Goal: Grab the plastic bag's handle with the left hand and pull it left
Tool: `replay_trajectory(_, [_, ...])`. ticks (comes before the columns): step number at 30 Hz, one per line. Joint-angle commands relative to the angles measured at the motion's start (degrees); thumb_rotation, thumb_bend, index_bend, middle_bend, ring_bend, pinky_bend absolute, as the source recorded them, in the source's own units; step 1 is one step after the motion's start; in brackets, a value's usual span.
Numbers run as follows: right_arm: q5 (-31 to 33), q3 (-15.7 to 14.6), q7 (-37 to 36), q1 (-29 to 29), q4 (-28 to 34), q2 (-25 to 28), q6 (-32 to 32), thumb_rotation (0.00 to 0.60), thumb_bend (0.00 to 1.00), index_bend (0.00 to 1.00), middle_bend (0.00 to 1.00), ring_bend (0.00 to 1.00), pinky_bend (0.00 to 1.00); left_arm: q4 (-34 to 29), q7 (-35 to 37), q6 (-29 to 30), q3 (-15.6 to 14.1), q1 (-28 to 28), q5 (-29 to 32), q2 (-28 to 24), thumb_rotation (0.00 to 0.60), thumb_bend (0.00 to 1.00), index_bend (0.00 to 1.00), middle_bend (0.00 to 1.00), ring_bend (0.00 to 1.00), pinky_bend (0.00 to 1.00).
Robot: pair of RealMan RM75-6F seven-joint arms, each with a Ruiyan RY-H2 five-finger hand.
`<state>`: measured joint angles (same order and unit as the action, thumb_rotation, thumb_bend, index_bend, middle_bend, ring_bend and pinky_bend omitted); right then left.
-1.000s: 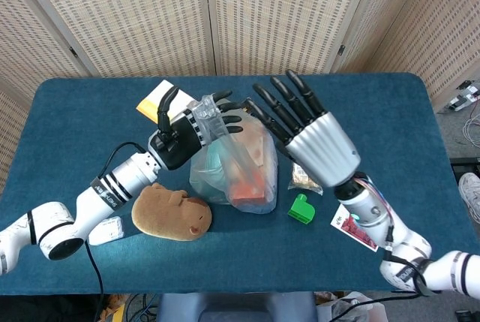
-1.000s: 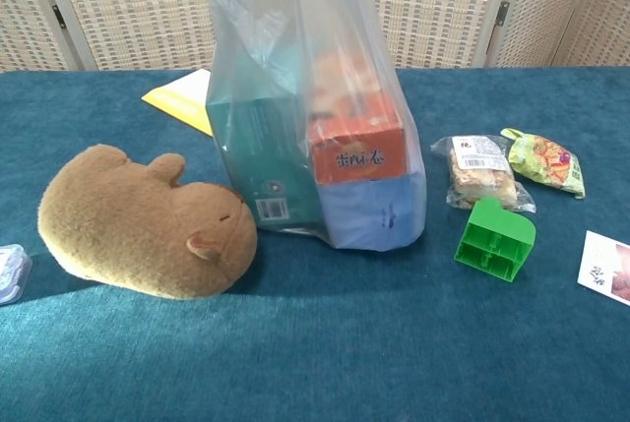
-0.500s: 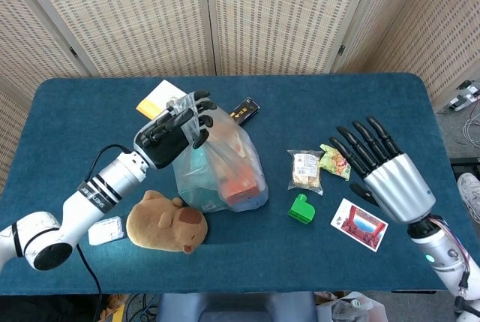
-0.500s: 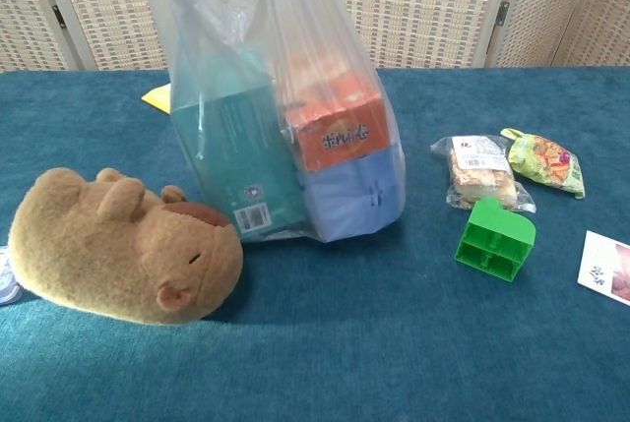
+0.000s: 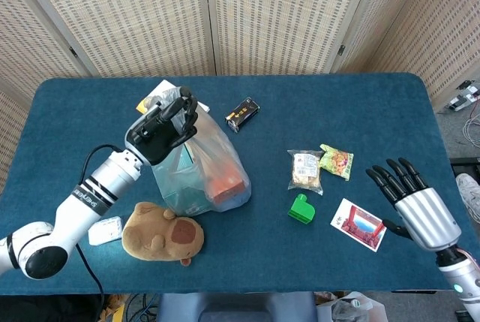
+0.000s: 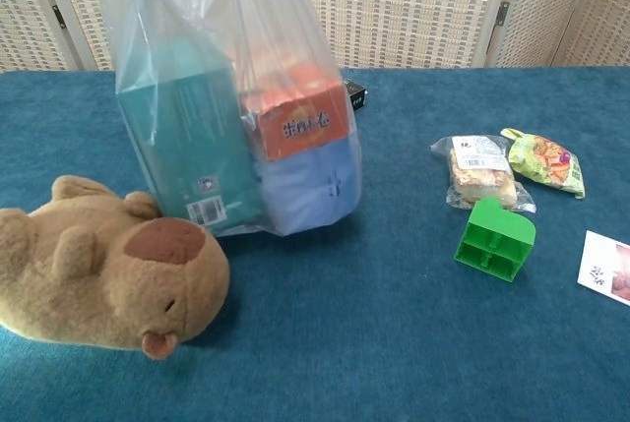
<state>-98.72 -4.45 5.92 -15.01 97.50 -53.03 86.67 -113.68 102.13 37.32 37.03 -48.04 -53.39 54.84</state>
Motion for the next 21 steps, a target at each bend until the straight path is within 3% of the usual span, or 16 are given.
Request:
replay_trajectory(1, [0.59, -1.03, -1.49, 1.4, -1.52, -0.78, -0.74, 0.6, 0.05, 0.02, 0.14, 0.01, 0.1, -0.26, -0.39, -0.07, 2.05, 1.51, -0.64, 0.53, 0.6, 0.41, 0.51, 0.63, 0.71, 1.0])
replay_trajectory(10, [2.85, -1.67, -4.81, 4.8, -5.53, -4.26, -1.23, 0.6, 0.05, 0.02, 0.14, 0.01, 0.1, 1.18, 0.93, -1.28, 6.8, 4.47, -5.86, 2.92, 0.6, 0.42, 0.52, 0.64, 0.72, 1.0])
replay_trajectory(21, [4.94, -1.06, -7.14, 8.93, -9.75, -7.85, 1.14, 0.6, 0.05, 0.02, 0.14, 0.01, 0.1, 3.08, 2.49, -4.53, 10.34, 5.41, -8.03, 4.42, 0.6, 0.42, 0.52, 0.64, 0.72, 1.0])
